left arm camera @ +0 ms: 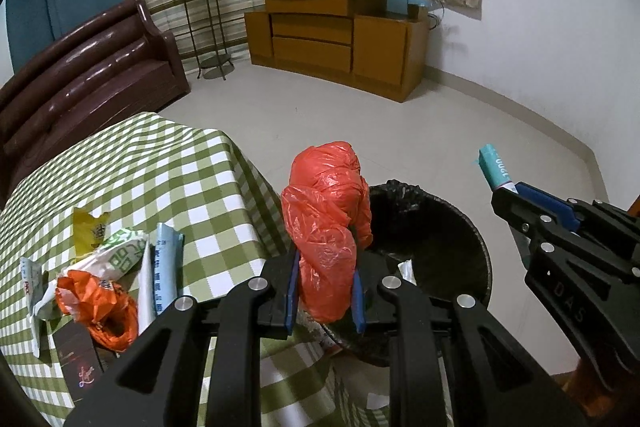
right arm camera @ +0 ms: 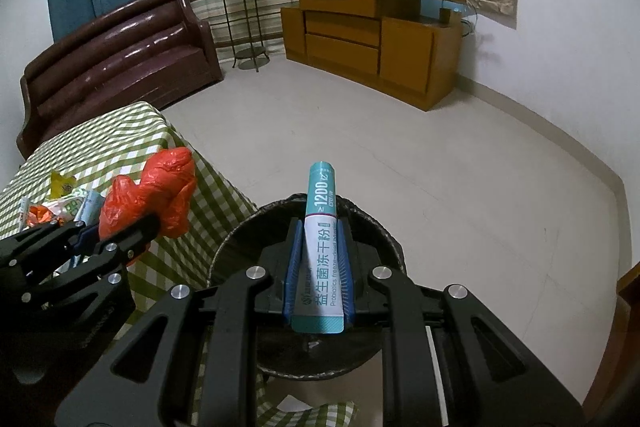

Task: Collect trash
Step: 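Open both tools above the bin to drop the red bag and tube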

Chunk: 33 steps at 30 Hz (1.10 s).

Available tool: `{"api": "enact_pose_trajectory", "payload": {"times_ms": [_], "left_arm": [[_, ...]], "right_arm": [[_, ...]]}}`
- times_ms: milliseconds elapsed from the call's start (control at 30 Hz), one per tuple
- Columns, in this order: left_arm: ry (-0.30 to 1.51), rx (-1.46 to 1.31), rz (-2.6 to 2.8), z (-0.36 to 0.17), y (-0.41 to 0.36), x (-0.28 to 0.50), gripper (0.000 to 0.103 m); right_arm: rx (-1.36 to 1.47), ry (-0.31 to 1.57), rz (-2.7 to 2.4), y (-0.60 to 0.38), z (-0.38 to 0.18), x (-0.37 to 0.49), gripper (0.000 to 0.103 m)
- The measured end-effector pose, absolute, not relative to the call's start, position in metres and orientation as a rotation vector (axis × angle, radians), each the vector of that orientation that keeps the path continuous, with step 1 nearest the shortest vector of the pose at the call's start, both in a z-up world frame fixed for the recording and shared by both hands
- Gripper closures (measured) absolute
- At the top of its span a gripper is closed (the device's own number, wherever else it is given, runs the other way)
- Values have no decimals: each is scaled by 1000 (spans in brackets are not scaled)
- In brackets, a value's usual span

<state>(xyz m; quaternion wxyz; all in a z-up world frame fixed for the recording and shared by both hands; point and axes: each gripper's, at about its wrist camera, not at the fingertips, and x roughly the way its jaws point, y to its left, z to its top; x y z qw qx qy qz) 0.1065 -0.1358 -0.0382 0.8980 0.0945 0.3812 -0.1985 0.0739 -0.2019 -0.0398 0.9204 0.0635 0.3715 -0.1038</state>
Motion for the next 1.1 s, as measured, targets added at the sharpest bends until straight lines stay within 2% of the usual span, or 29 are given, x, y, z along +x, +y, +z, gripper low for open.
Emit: {"api": "enact_pose_trajectory", "payload": {"times_ms": [367,433,500,600,667,900,1000,1100], "left_arm": [[812,205,-418,-39,-150,118,81],[815,204,-417,-40,-150,118,79],[818,206,-415,-41,-150,117,72],[809,198,-411,-39,-149,117,59],[805,198,-408,-39,-150,116,56],[802,190,-400,-38,-148,116,48],[800,186,-399,-36,-147,117,48],[803,180,-397,-35,-144,116,48]], "right_arm": [[155,783,-237,-214,-54,79,84],[163,787,-237,-216,-56,80,79],[169,782,-242,-218,-56,79,71],[168,778,-244,-218,-54,79,71],[168,774,-246,-218,-53,78,71],[169,759,-254,-219,-46,77,69],[169,753,-257,-220,-44,75,64],[168,750,-259,-219,-43,75,63]]}}
